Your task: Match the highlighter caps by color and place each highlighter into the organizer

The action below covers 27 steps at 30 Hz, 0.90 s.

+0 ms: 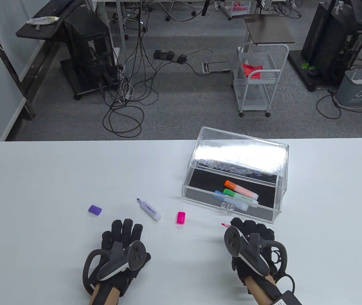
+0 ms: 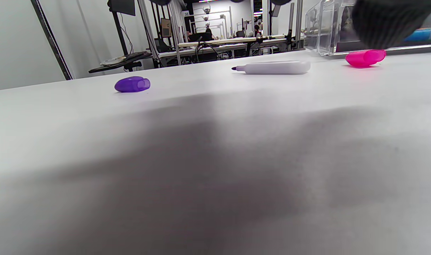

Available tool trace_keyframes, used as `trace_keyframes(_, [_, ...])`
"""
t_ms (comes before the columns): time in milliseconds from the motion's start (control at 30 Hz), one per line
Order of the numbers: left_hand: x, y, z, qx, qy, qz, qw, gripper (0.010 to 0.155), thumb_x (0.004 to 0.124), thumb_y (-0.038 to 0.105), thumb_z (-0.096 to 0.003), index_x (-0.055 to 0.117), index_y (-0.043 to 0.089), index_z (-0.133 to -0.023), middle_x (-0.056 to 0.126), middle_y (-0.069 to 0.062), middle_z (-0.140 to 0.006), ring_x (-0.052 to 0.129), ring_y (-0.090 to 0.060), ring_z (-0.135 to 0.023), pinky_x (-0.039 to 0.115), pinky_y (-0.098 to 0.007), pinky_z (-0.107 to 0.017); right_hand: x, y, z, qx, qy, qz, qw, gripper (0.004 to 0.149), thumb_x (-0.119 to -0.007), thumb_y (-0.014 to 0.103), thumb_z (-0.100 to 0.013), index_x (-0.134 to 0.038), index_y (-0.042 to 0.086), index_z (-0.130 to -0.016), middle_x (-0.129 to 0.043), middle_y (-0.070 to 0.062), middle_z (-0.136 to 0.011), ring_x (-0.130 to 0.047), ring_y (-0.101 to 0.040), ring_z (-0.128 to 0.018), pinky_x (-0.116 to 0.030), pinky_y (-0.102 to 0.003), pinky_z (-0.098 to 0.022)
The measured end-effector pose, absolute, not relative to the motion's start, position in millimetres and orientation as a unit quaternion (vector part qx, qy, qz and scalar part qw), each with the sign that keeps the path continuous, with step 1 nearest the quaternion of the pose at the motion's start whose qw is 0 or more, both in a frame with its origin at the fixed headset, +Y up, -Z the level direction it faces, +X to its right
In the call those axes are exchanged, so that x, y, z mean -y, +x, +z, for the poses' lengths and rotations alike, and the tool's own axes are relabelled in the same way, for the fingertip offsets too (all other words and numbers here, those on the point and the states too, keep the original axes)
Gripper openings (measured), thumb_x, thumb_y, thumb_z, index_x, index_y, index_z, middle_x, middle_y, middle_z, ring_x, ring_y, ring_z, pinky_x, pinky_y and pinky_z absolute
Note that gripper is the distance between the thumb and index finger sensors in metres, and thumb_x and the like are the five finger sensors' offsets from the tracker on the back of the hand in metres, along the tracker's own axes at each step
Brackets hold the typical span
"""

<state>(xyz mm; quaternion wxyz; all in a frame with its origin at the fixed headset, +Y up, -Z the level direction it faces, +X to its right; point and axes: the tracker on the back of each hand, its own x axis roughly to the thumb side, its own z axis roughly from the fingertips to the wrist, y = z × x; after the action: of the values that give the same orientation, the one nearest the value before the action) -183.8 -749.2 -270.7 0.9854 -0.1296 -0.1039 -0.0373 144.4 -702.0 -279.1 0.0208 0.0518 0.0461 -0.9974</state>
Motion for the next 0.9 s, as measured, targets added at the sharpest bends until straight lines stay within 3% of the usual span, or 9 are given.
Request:
trace_keyframes(100, [745,-178,-270,0.113,-0.113,-0.019,0.987,0.089,0.054,0.070,-0.0595,0.009,0.024,-0.121,0.007,-0.010,-0.127,0.013,-0.048,-0.119,0.029,-0.066,-0.084,703,145,-278,-0.042,0.049,-0.998,0.015,0.048,-0.072,0.028,-0.047,-0.057,0.035,-0.092,-0.070,-0.006,-0.091,-0.079,-0.037,-0.084,-0.061,-0.066,-0.063])
trace_keyframes(267, [733,-161,-278,0.121,-0.084,0.013,0.989,0.086,0.058,0.069,-0.0596,0.023,0.021,-0.123,0.032,-0.010,-0.128,0.043,-0.048,-0.121,0.049,-0.064,-0.084,703,146,-278,-0.043,0.047,-0.998,0.019,0.049,-0.072,0.028,-0.047,-0.057,0.035,-0.093,-0.069,-0.006,-0.092,-0.079,-0.033,-0.082,-0.061,-0.064,-0.063])
trace_keyframes(500, [718,-122,-316,0.117,-0.106,0.039,0.987,0.083,0.063,0.068,-0.0599,0.037,0.021,-0.123,0.052,-0.010,-0.124,0.074,-0.044,-0.111,0.065,-0.059,-0.081,702,147,-277,-0.047,0.041,-0.998,0.023,0.049,-0.074,0.028,-0.046,-0.059,0.034,-0.093,-0.070,-0.005,-0.091,-0.080,-0.028,-0.074,-0.067,-0.058,-0.057])
trace_keyframes(900, [734,-61,-377,0.085,-0.155,0.019,0.984,0.078,0.069,0.065,-0.0605,0.048,0.019,-0.120,0.071,-0.007,-0.115,0.092,-0.036,-0.095,0.077,-0.053,-0.073,702,152,-274,-0.050,0.053,-0.997,0.039,0.049,-0.075,0.028,-0.046,-0.061,0.033,-0.093,-0.071,-0.005,-0.091,-0.080,-0.028,-0.074,-0.067,-0.057,-0.056])
